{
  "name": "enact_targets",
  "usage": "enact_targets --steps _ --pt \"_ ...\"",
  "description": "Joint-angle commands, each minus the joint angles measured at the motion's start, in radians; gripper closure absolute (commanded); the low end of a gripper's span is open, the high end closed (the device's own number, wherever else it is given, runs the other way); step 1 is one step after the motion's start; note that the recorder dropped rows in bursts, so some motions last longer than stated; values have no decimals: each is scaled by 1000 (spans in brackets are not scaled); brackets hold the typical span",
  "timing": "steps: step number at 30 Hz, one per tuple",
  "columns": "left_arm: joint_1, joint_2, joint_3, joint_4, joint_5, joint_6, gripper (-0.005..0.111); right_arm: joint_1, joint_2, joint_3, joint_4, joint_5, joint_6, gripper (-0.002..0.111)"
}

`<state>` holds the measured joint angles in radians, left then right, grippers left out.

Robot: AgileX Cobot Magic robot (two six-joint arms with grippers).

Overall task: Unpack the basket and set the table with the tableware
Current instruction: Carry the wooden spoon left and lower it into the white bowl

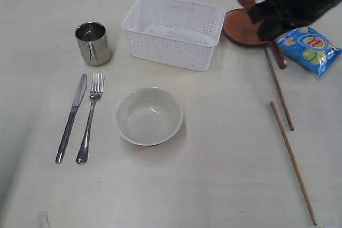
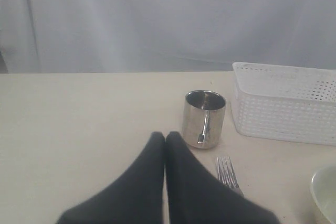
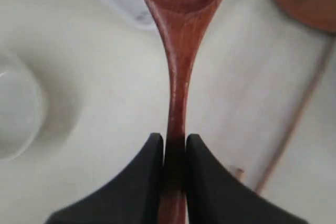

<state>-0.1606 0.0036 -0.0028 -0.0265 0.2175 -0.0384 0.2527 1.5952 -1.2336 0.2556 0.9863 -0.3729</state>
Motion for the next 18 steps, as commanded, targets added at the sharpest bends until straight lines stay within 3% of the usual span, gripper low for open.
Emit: enact_targets --steps 1,7,18 --pt "-1 -4 3 -3 -6 0 107 237 21 -104 -120 169 49 109" --pt "-1 -4 3 -3 -6 0 107 464 133 -153 -288 235 232 109" --pt "-1 -4 3 -3 -6 0 107 567 284 -153 -200 235 402 109"
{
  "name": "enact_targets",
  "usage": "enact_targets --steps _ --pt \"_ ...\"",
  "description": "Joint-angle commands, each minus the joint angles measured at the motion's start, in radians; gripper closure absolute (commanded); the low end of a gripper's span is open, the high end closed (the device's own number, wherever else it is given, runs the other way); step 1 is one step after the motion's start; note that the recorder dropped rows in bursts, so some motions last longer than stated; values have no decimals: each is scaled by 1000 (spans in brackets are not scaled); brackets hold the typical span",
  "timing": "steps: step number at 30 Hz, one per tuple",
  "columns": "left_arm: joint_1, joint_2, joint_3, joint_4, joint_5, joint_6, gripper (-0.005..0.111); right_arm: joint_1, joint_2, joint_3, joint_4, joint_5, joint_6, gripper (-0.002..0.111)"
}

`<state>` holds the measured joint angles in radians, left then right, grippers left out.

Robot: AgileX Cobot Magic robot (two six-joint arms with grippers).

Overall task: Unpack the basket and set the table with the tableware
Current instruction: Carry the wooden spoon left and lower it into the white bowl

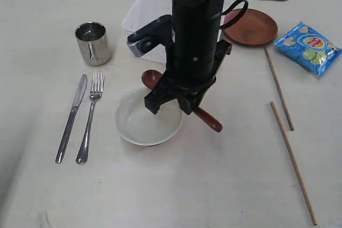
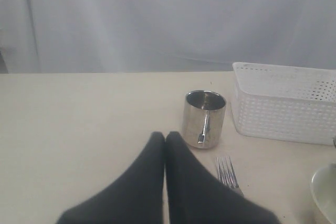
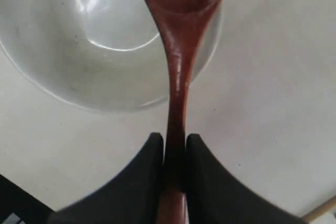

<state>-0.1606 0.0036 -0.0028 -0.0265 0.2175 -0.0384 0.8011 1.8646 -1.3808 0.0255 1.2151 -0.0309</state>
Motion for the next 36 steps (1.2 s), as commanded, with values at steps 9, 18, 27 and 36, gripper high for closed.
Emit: enact_targets --steps 9,18,27,36 --pt "-1 -4 3 -3 -6 0 107 40 22 -6 115 6 209 109" --pt "-1 -4 3 -3 -6 0 107 40 23 76 127 6 244 109" --pt "-1 -4 3 -3 -6 0 107 40 23 80 167 6 242 109" --pt "-1 -4 3 -3 -6 0 107 40 23 80 202 -36 226 108"
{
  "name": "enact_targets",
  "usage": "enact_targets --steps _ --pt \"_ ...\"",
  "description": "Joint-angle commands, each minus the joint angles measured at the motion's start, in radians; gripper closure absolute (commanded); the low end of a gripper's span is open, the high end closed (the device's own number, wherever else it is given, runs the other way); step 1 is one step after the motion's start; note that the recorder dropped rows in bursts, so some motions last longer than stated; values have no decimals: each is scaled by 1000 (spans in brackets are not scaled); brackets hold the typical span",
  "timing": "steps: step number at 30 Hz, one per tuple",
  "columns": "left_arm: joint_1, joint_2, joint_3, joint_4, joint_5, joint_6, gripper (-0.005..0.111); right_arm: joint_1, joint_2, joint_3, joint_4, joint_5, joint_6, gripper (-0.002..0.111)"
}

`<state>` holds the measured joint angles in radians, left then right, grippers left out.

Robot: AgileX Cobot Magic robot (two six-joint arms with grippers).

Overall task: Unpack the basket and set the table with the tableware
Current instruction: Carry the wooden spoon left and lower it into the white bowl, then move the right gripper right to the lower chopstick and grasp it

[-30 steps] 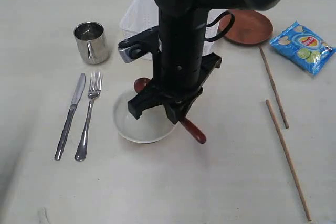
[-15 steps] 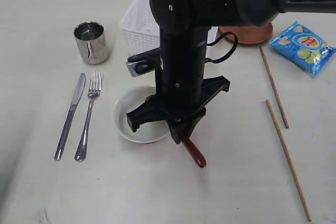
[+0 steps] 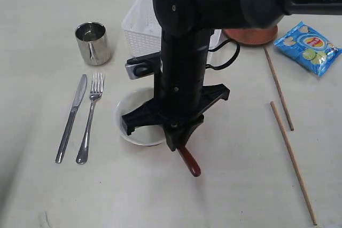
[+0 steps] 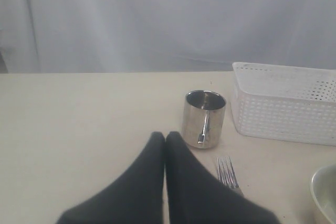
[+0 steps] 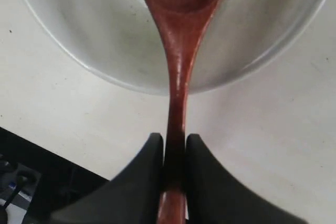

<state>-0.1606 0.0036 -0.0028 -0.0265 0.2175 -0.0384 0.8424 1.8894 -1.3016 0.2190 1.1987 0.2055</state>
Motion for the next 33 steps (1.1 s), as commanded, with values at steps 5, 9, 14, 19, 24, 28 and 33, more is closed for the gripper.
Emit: enact_targets --steps 5,9,14,19,24,28,33 --pt "-1 -4 3 -3 -6 0 107 -1 -2 1 8 -20 -28 102" --pt "-1 -4 3 -3 -6 0 107 -1 -2 1 8 -39 -29 79" --pt "-1 -4 3 -3 -6 0 107 -3 -16 -1 6 -42 -39 64" --pt "-1 -4 3 -3 -6 0 107 -3 -93 -44 -66 8 -39 64" --pt "-1 -4 3 -3 -6 0 107 -16 -213 -99 -304 22 -29 64" --pt "-1 -4 3 -3 -6 0 107 -106 -295 -82 -408 22 2 64" --pt "-1 -4 3 -3 -6 0 107 -288 -337 -2 -402 22 0 64"
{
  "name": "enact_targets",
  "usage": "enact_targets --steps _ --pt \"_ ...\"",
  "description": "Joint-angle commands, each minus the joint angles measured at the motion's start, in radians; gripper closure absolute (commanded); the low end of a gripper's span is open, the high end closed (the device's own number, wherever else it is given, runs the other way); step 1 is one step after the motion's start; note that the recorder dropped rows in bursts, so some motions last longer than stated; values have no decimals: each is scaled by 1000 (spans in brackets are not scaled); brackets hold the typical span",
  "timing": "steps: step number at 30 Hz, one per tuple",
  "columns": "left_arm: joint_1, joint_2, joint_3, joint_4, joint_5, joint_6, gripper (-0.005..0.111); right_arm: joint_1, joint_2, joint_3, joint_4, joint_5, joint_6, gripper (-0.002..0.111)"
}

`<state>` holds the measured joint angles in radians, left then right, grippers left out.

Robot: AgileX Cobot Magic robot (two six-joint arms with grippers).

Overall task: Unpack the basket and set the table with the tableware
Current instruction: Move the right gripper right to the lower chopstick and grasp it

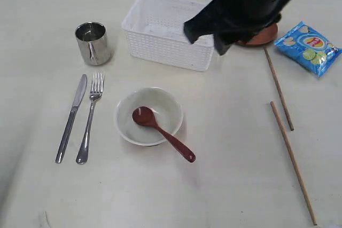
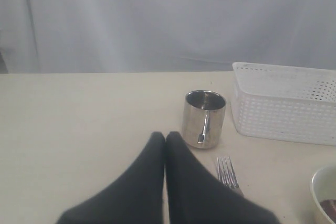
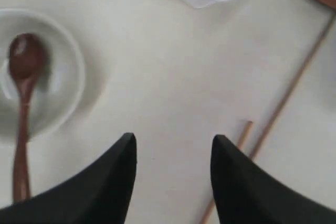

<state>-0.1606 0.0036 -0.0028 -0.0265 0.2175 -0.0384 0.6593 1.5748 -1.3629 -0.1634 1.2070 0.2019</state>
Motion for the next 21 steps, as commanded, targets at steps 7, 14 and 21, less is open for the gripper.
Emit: enact_targets --steps 7,14,21 --pt "-1 -4 3 -7 -6 0 107 -225 -26 348 -19 -28 5 64" --pt "-1 -4 3 -7 -6 0 107 -230 -25 617 -18 -285 45 64" --pt "-1 -4 3 -7 -6 0 107 -320 -25 683 17 -415 55 77"
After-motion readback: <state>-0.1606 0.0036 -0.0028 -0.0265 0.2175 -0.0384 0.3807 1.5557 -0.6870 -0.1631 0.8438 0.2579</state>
